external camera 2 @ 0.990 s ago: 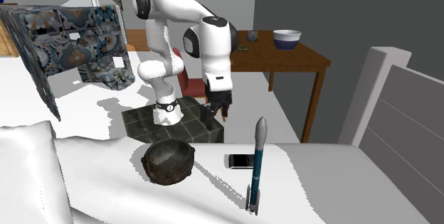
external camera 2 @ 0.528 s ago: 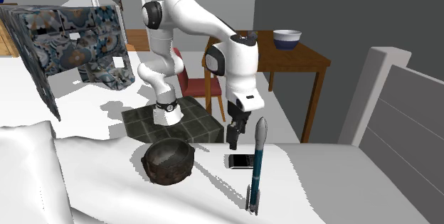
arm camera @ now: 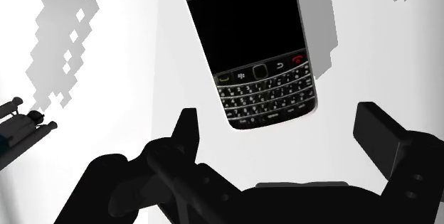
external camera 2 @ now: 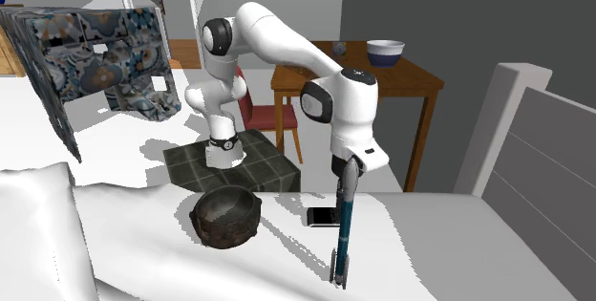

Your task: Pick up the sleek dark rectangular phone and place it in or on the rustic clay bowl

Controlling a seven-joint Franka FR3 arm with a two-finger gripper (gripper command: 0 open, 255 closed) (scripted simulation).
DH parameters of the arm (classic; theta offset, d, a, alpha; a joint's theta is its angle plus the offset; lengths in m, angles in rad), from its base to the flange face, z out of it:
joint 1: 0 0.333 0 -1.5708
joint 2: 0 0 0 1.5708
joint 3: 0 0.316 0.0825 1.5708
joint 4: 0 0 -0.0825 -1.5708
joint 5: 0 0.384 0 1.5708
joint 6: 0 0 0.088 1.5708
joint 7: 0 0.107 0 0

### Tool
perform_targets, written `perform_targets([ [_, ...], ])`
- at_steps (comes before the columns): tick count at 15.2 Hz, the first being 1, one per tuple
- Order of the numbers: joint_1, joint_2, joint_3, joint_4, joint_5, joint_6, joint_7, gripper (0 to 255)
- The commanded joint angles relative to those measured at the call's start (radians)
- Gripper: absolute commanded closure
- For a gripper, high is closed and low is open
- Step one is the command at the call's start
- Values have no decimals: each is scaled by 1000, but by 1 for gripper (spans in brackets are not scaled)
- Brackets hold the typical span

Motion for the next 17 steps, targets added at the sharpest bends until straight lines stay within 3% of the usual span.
perform_targets([
  [1, -2, 15, 0, -7, 0, 22, -4, 0],
  [12, -2, 34, 0, -26, 0, 61, -4, 0],
  [13, -2, 34, 0, -26, 0, 61, -4, 255],
  [17, -2, 34, 0, -26, 0, 61, -4, 255],
])
